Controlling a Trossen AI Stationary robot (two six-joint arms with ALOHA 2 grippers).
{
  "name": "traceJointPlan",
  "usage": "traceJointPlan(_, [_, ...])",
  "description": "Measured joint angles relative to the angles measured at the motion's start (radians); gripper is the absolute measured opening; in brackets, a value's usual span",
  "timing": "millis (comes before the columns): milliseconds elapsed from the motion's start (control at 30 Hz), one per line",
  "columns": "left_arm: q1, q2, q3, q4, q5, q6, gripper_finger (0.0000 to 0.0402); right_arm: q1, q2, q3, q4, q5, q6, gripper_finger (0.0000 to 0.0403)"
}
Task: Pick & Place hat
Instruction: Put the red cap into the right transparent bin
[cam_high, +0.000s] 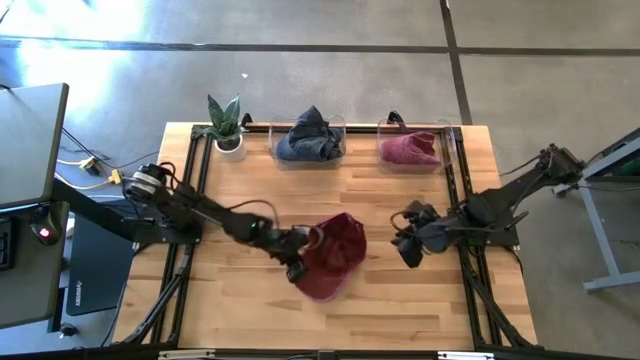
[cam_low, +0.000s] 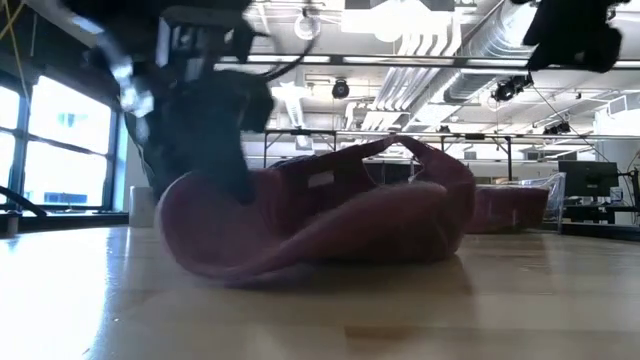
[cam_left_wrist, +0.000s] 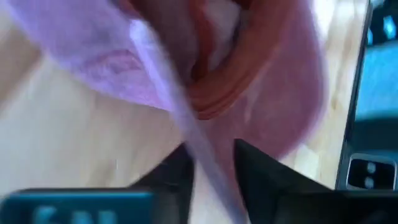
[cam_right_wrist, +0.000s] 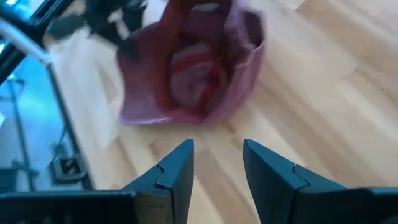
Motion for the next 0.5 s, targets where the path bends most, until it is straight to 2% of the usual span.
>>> traceJointPlan(100, [0.075,0.001,0.132,-0.200,0.089,0.256,0.0032,0.053,-0.002,0.000,-0.001,-0.001,0.020,0.0133])
traceJointPlan(167, [0.123,0.001,0.222,-0.332,0.105,0.469,0.0011,0.082,-0.002,0.000,0.001,0.000,0.063,0.0133])
traceJointPlan(267, [0.186,0.002,0.352,-0.441,0.102,0.843,0.0028,0.114,-0.001,0.000,0.008,0.007,0.144,0.0133])
traceJointPlan(333, [0.219,0.002,0.412,-0.456,0.080,1.050,0.0040,0.130,0.000,0.000,0.007,0.030,0.207,0.0133])
traceJointPlan(433, [0.276,0.002,0.480,-0.461,0.083,1.198,0.0063,0.143,0.000,0.000,0.014,0.078,0.295,0.0133])
traceJointPlan(500, [0.318,0.022,0.512,-0.461,0.163,1.224,0.0084,0.141,0.000,0.000,0.039,0.115,0.342,0.0133])
